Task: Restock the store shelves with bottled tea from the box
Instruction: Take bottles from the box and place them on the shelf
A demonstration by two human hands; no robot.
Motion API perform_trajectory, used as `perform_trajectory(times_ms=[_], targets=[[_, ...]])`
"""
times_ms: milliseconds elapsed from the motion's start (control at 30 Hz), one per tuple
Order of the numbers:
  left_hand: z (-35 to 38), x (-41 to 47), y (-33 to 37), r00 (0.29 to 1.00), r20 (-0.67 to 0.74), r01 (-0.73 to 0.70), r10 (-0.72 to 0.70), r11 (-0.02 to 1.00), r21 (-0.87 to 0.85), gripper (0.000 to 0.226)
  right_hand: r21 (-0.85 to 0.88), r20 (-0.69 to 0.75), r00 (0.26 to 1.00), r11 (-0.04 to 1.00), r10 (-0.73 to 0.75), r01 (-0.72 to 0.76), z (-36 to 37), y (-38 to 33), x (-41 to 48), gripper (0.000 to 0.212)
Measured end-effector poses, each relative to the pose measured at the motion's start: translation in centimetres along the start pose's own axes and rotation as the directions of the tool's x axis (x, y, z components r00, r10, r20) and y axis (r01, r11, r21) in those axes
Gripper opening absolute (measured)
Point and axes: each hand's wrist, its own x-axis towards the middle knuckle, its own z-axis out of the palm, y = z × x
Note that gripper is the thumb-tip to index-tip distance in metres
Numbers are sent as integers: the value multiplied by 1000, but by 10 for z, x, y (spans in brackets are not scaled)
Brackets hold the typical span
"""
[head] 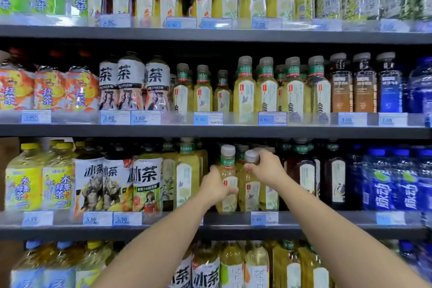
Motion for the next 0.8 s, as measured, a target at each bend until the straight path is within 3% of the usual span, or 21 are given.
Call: perform_trajectory(times_ms=[67, 167, 267, 433, 600, 800], targets=[[9, 9, -10, 999, 32, 17, -17, 1000, 3, 76, -26, -12, 999, 998, 52, -52, 5, 9, 15, 27], [19, 26, -22, 999, 35, 26, -25, 999, -25, 58, -66, -25, 998, 996, 65, -66, 16, 25, 29, 48], [27, 34, -30, 1000, -17, -23, 23, 1000, 18, 62, -179, 2, 1000, 984, 16, -15, 35, 43, 31, 61], [35, 38, -39, 997, -67, -37, 44, 993, 112, 72, -414, -155, 985, 910, -69, -1, 61, 56, 19, 73], [29, 45, -38, 994, 109, 6, -12, 998, 58, 70, -453, -158, 982, 891, -103, 21, 77, 57, 11, 68], [26, 40, -33, 990, 137, 20, -26, 999, 46, 53, -479, -123, 984, 876, -131, 57, 72, 56, -1, 60]])
